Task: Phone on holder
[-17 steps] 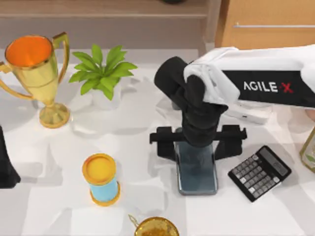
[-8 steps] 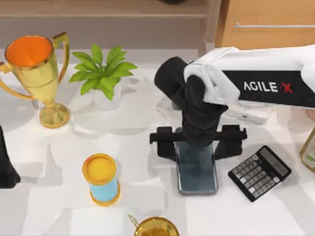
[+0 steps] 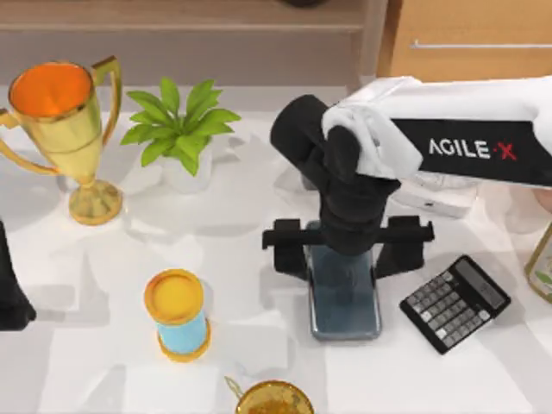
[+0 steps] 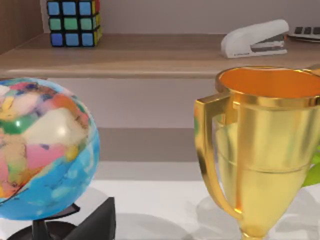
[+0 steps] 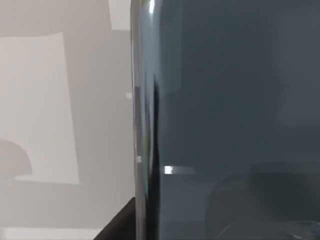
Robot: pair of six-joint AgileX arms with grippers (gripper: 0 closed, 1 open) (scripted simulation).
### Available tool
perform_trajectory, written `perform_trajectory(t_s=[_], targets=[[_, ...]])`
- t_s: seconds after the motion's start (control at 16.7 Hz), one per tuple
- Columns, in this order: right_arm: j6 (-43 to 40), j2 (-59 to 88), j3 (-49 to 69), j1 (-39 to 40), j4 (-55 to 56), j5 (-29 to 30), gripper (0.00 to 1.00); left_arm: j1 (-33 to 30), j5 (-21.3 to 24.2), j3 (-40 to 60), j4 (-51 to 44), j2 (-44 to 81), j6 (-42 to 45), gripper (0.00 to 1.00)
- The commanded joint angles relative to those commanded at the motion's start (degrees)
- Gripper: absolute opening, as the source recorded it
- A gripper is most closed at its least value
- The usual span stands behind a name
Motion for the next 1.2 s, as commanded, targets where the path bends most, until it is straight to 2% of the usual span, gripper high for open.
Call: perform_trajectory(t_s=[0.48,0.66,0.9,1.2], targets=[[0.0,-0.8,1.1,0.0,-2.1,-0.1,0.0,0.0,0.0,0.0,0.0,0.0,0.0,1.0],[-0.6,-3.0,2.6,-1.0,-2.0,-1.7,0.0,0.0,0.0,0.0,0.0,0.0,0.0,1.0],[-4.0,-9.7,5.2,-5.2,-1.7,-8.4,0.0,0.0,0.0,0.0,0.0,0.0,0.0,1.0],[-12.8,-18.6,9.5,-14.5,-2.1,-21.4,0.0,0.0,0.0,0.0,0.0,0.0,0.0,1.0]])
